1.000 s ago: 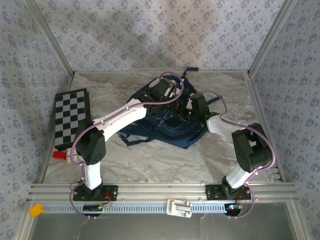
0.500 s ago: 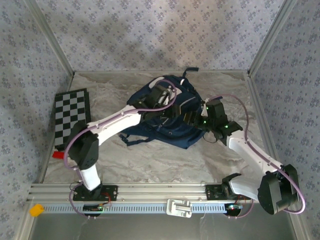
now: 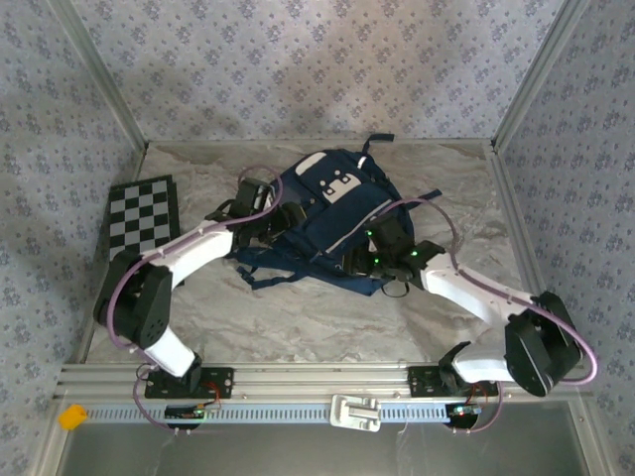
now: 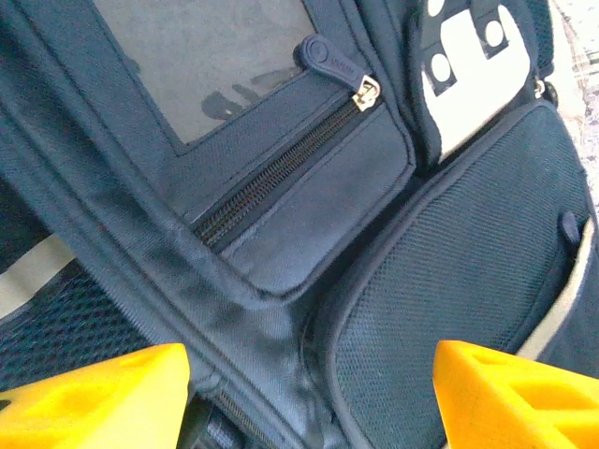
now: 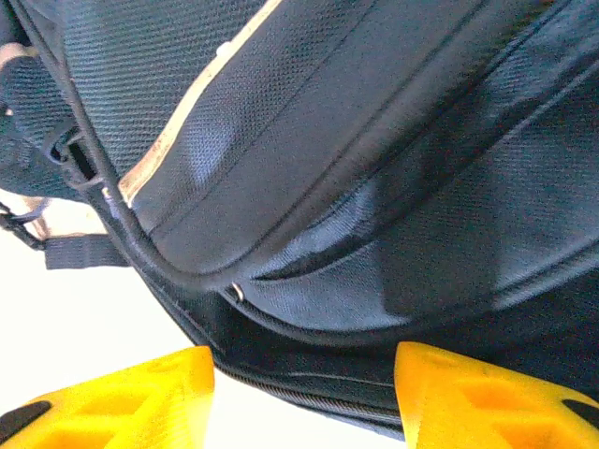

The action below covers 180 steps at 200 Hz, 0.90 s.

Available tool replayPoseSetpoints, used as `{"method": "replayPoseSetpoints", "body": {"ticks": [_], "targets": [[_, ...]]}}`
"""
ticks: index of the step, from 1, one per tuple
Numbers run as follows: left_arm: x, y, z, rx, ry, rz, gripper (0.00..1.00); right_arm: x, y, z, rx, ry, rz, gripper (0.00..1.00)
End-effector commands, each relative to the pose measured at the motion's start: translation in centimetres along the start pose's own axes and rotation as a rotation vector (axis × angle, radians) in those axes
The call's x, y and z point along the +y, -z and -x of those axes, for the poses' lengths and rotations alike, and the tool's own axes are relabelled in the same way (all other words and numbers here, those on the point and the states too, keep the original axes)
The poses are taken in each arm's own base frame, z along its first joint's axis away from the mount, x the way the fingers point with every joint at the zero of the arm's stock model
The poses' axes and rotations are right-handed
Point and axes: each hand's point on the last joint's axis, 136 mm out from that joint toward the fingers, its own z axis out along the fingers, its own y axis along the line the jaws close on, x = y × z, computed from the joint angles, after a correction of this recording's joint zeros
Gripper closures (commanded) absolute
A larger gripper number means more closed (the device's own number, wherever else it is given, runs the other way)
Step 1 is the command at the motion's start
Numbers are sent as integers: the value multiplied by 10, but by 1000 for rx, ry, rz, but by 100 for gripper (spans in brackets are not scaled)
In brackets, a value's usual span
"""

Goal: Pack the student bag
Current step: Close the student bag at the center of the table, then zip the student bag at the center of the table.

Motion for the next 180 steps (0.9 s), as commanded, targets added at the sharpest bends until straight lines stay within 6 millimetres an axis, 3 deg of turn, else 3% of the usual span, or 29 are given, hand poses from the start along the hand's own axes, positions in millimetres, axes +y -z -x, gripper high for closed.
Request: {"method": "replayPoseSetpoints", "body": {"ticks": [1,19,43,60,79,92,121,146,180], "targets": [[-24,-14,7,13,6,-104,33,4,-6,20,-51,-13,-20,48],[-27,-28,5,39,21,-136,37,2,-10,29,-55,17,-19,52],[-45,-43,-16,104,17,-198,43,-9,-8,46,-61,52,-27,52],[-53,-50,-30,116,27,-203,44,-27,-1,64,-72,48,-67,52],[-76,-52,-43,126,17,-250,47,-40,10,80,-91,56,-93,50],[-86,-54,-49,133,-1,-246,47,-47,17,84,-81,68,-133,48],[-85,-58,-40,107,16,-220,50,-50,31,68,-79,27,-242,46],[-82,-61,-32,109,26,-222,56,-49,36,40,-74,-13,-384,43],[-74,-47,-16,84,45,-242,55,-9,16,25,-100,-81,-368,44]]}}
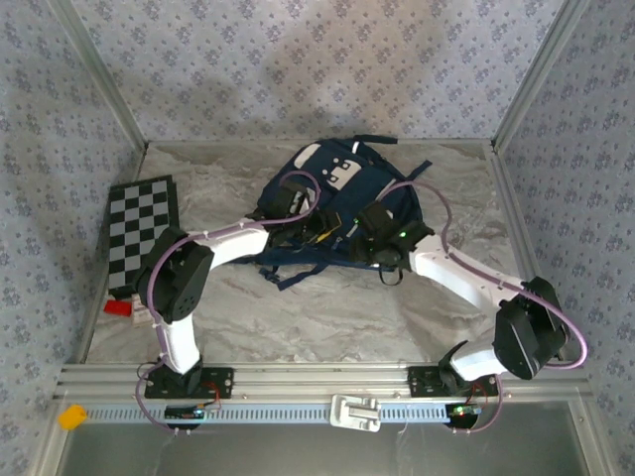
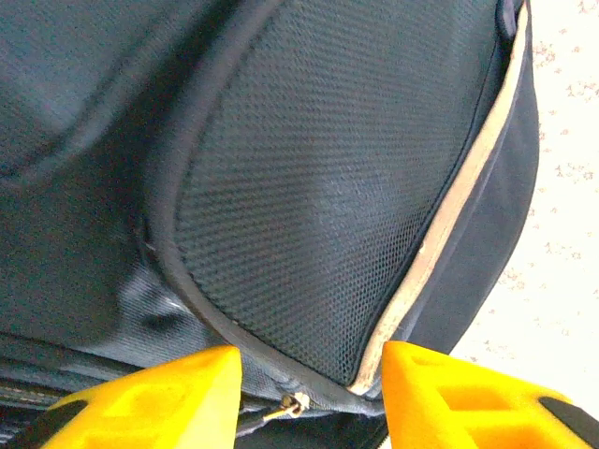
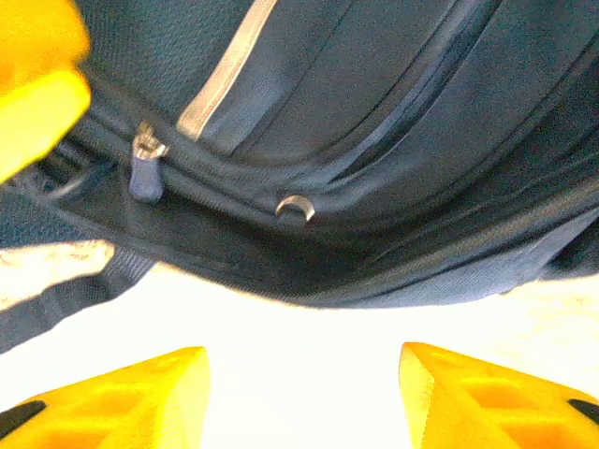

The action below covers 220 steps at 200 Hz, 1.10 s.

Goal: Pack the student bag
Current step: Zip the student bag at the center of the table.

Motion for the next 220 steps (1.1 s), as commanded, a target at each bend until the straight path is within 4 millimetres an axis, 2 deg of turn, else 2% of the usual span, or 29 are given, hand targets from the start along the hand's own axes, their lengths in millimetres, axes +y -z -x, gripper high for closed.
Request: {"method": "replayPoseSetpoints", "body": {"ticks": [1,19,30,56,73,93,106,123,141,163,180,220], "targets": [[-11,17,25,-61,-4,-57,55,7,-1,1,-40,-127,-86,44],[-11,31,29,-69,-17,-66,48,27,-7,5,-46,-148,-103,45],[-7,39,32,-83,-28,-50,46,43,-5,16,-84,-173,-104,45],[27,49,46,-105,15,50,43,68,-21,26,-121,-237,-106,45],[48,50,54,-103,67,63,45,74,-32,31,-137,-272,-138,45],[76,61,62,-158,86,143,44,82,-46,32,-143,-315,-156,48],[86,62,65,-170,87,167,44,82,-51,30,-154,-349,-179,50],[92,52,63,-127,102,173,44,76,-63,24,-151,-395,-213,50],[100,46,62,-121,112,185,44,73,-72,28,-158,-416,-241,50],[112,42,59,-116,122,211,44,72,-74,37,-193,-428,-272,49],[117,39,56,-107,132,219,44,66,-81,36,-197,-453,-298,47],[128,43,54,-121,125,273,44,53,-94,42,-219,-477,-341,49]]}}
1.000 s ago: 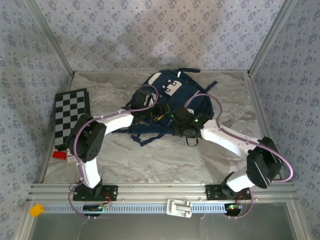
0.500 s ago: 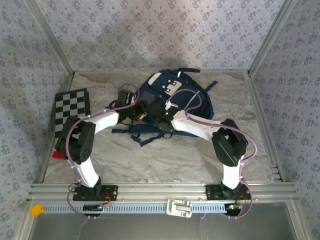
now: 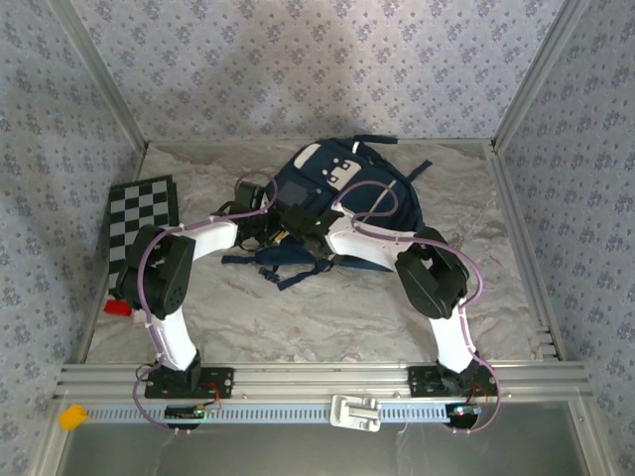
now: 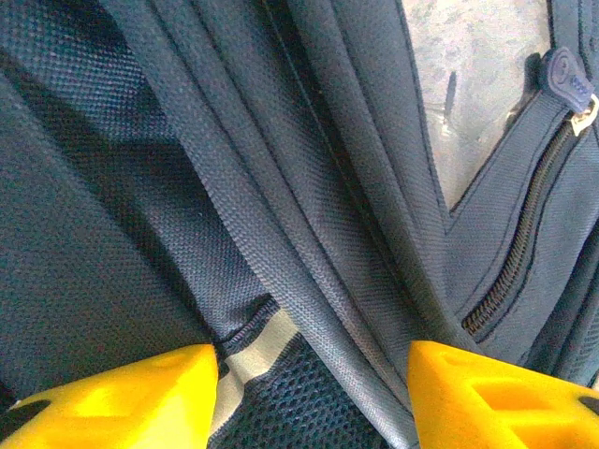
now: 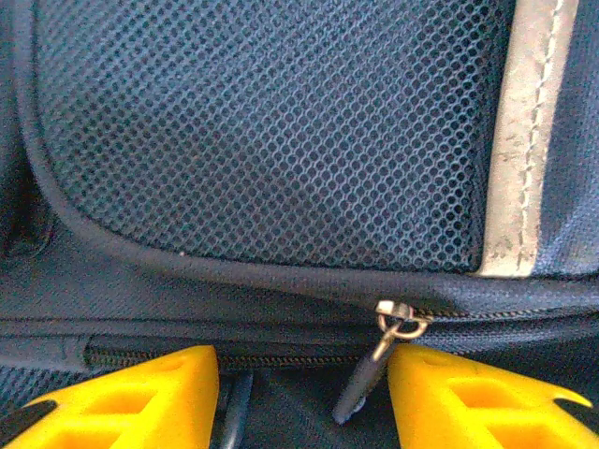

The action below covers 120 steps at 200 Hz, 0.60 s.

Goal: Pack the student bag
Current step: Zip the student bag at the center of the table.

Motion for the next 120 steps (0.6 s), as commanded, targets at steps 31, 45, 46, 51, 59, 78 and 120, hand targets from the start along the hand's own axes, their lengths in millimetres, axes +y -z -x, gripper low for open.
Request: {"method": "replayPoseSetpoints", "body": {"ticks": [31,45,46,51,59,78,120], "targets": [[35,-7,-8,3,-6,136,44,-14,-16,14,-63,-31,-87,56],[40,-8,-7,-4,-3,153,44,-17,-14,14,-67,-24,-93,61],[40,-8,-7,-3,-3,154,44,-17,-14,14,-68,-22,-92,62],[42,-8,-7,-5,-5,161,44,-19,-12,14,-70,-22,-92,64],[44,-8,-6,-8,-10,171,44,-20,-9,14,-75,-19,-85,68],[47,-8,-5,-14,-15,193,44,-20,-5,14,-74,-9,-65,78],[53,-8,-4,-19,-16,215,44,-23,8,22,-87,16,-34,88]]}}
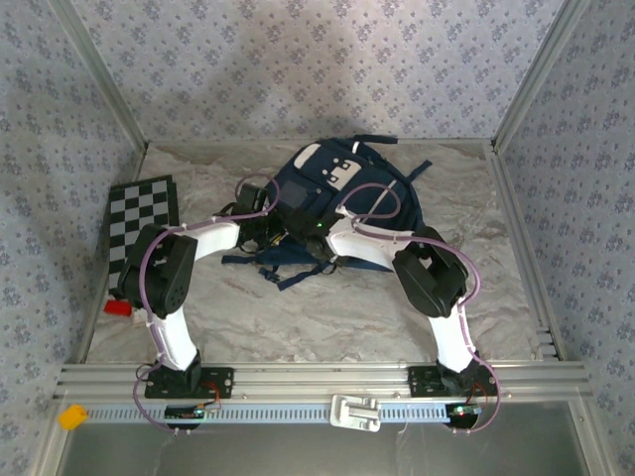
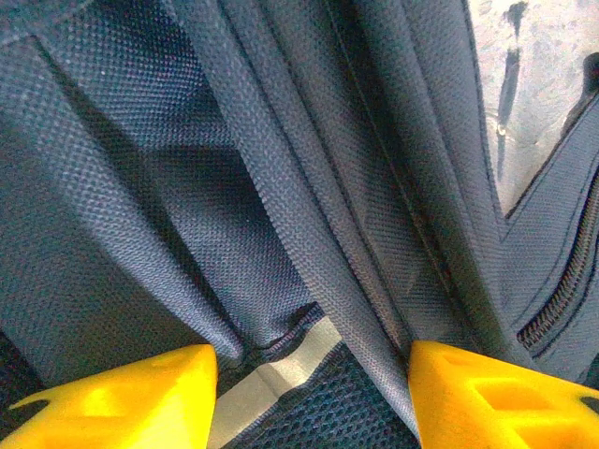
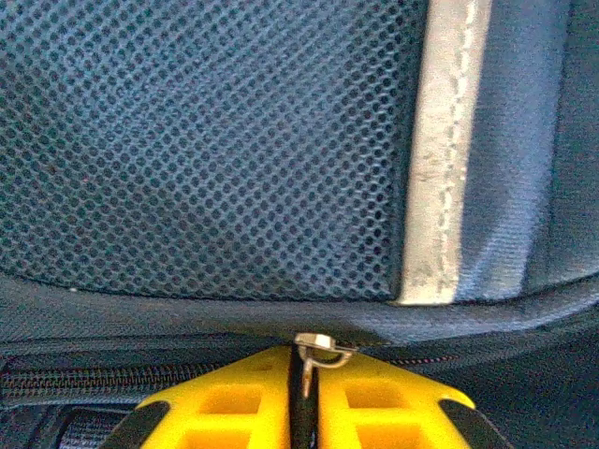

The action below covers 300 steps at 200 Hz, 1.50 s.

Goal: Pack the student bag
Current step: Zip the student bag at the center of the table.

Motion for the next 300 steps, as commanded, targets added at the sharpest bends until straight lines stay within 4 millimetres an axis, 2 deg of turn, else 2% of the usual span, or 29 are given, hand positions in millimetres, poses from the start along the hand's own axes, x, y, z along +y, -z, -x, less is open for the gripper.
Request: {"method": "replayPoseSetpoints", "body": {"ticks": [1,23,41,73,95,107,136,152,156,181,197,212,232,253,270,283,300], "targets": [[39,-7,-7,15,6,146,44,-7,15,21,-64,4,12,88],[38,-7,-6,14,6,146,44,-7,20,21,-54,19,37,90],[34,-7,-7,17,4,129,44,-6,14,15,-6,15,73,92],[24,-7,-12,36,19,89,43,11,4,9,23,71,132,95],[21,-9,-13,26,8,88,42,11,14,13,9,131,130,99],[22,-11,-4,18,6,90,42,8,20,10,11,168,142,100],[23,-11,28,-45,-43,92,42,-29,24,0,78,241,115,100],[22,-13,45,-63,-48,81,42,-43,35,5,67,291,128,100],[22,-13,49,-72,-51,80,42,-53,32,-1,79,321,115,100],[15,-12,74,-106,-72,53,42,-78,38,0,104,399,121,100],[4,-12,86,-99,-95,14,42,-78,41,1,124,433,184,100],[-12,-6,91,-98,-128,-41,42,-57,53,0,99,479,274,100],[-37,14,79,-59,-141,-145,41,-29,67,-7,113,507,392,100],[-42,38,52,-27,-56,-172,39,-7,74,-15,130,475,510,100],[-60,53,12,26,-45,-229,37,-8,71,-14,124,466,494,100],[-65,58,-16,50,-4,-231,37,-13,69,-12,115,466,477,100],[-81,60,-40,64,49,-298,37,-17,67,-11,108,473,481,100]]}}
